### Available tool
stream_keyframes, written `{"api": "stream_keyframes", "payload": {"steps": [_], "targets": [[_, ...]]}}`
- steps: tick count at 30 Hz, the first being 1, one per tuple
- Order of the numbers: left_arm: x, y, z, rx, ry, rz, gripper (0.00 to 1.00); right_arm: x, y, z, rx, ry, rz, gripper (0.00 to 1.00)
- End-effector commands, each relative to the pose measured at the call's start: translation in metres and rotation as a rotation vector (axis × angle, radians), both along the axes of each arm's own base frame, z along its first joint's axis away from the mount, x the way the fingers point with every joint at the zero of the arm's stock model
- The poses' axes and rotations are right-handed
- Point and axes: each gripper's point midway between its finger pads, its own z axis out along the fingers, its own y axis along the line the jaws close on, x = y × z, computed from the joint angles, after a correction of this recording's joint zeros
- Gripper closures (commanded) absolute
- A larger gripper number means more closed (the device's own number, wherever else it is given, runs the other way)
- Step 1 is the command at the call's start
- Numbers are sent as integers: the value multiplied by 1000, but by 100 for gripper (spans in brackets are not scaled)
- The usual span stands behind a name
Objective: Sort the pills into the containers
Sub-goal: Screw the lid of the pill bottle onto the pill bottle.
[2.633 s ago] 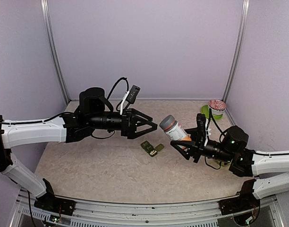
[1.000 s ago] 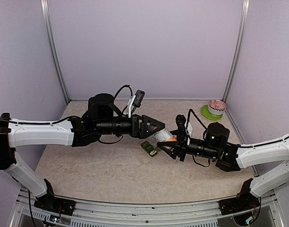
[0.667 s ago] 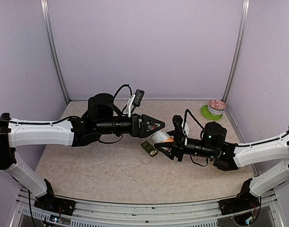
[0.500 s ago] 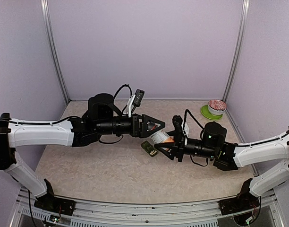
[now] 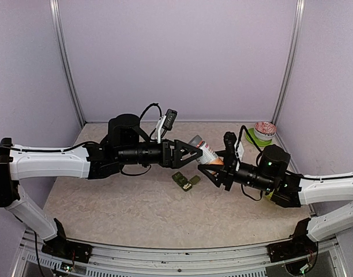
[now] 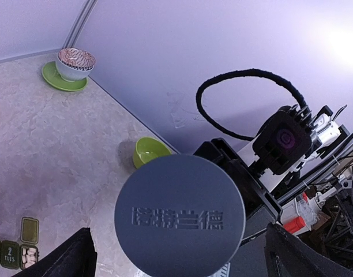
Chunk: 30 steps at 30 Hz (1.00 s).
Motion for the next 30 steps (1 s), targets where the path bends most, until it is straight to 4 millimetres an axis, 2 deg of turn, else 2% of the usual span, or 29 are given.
{"api": "stream_keyframes", "payload": {"steps": [1,21,30], "targets": [[-4,-3,17,-32,-17,-26,1,6,-5,-3,-30,-18,-57,100],[-10,-3,32,-80,-52,-54,1,-2,29,-42,-101,81,80,100],[-11,-4,31,-88,-52,-65,1,-9,42,-50,-110,94,131,100]]}}
